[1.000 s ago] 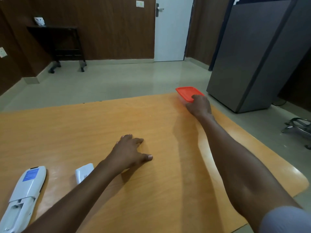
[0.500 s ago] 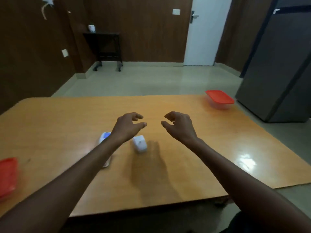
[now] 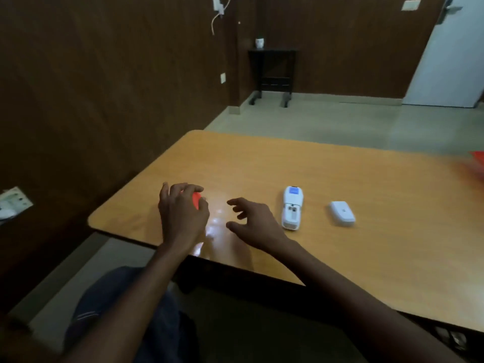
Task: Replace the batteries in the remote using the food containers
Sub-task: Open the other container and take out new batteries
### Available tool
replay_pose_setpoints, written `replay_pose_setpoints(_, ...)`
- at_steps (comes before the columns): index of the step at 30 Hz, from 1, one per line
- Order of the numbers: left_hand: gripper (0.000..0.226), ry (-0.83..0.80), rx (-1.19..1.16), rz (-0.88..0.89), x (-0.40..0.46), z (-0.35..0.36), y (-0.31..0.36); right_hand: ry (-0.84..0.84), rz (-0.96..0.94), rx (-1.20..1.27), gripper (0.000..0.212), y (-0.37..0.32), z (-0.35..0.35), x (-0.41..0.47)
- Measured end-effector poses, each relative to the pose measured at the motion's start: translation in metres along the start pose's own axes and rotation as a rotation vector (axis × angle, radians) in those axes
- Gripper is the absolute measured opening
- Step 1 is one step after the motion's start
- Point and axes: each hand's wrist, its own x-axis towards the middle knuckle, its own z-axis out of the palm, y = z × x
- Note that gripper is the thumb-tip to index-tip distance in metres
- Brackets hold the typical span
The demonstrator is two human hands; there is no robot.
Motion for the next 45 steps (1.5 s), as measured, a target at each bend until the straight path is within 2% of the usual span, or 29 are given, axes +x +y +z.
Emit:
replay_pose_setpoints(3,0.046,-0.111,-0.066,-0.262,0.004,-0.008,-0.007,-0.115,-0.086,-0.099,0.072,-0.013,0.030,0.009)
replay_pose_setpoints(6,0.061,-0.194,-0.296,-0.451,0.015,-0.009,-0.010,-0.123,-0.141,-0.137,0.071,-0.017,0.048,0.019)
replay_pose_setpoints(9,0.067,-0.166,-0.392,-0.463,0.013,-0.001,-0.006,0.026,-0.101,-0.070,0.046,-0.010,0.041,0.020)
replay_pose_setpoints(11,0.070,-0.145,-0.548,-0.474,0.010,0.005,0.006,0.166,-0.110,-0.020,0.036,0.001,0.025,0.013)
replay_pose_setpoints(16,0.064,-0.132,-1.031,-0.566,0.006,0.025,0.047,0.402,-0.236,0.051,0.033,0.036,-0.033,-0.015)
replay_pose_setpoints(19,0.039,-0.281,-1.273,-0.583,-0.004,0.039,0.080,0.489,-0.236,0.022,0.028,0.054,-0.067,-0.035)
replay_pose_setpoints(21,0.042,-0.443,-1.418,-0.612,-0.016,0.049,0.102,0.558,-0.266,-0.009,0.026,0.066,-0.080,-0.048)
replay_pose_setpoints(23,0.047,-0.524,-1.527,-0.659,-0.028,0.061,0.118,0.626,-0.290,-0.038,0.027,0.077,-0.089,-0.057)
replay_pose_setpoints(27,0.059,-0.645,-1.609,-0.707,-0.032,0.080,0.136,0.695,-0.289,-0.057,0.028,0.092,-0.114,-0.063)
replay_pose_setpoints(34,0.065,-0.958,-1.699,-0.598,-0.032,0.093,0.142,0.565,-0.470,-0.257,0.028,0.102,-0.123,-0.066)
replay_pose_setpoints(38,0.071,-0.952,-1.632,-0.593,-0.026,0.092,0.131,0.473,-0.563,-0.372,0.025,0.099,-0.111,-0.066)
replay_pose_setpoints(41,0.073,-0.943,-1.614,-0.607,-0.022,0.091,0.130,0.479,-0.585,-0.397,0.023,0.094,-0.105,-0.064)
replay_pose_setpoints(45,0.060,-0.955,-1.580,-0.606,-0.023,0.090,0.131,0.426,-0.590,-0.428,0.024,0.089,-0.109,-0.067)
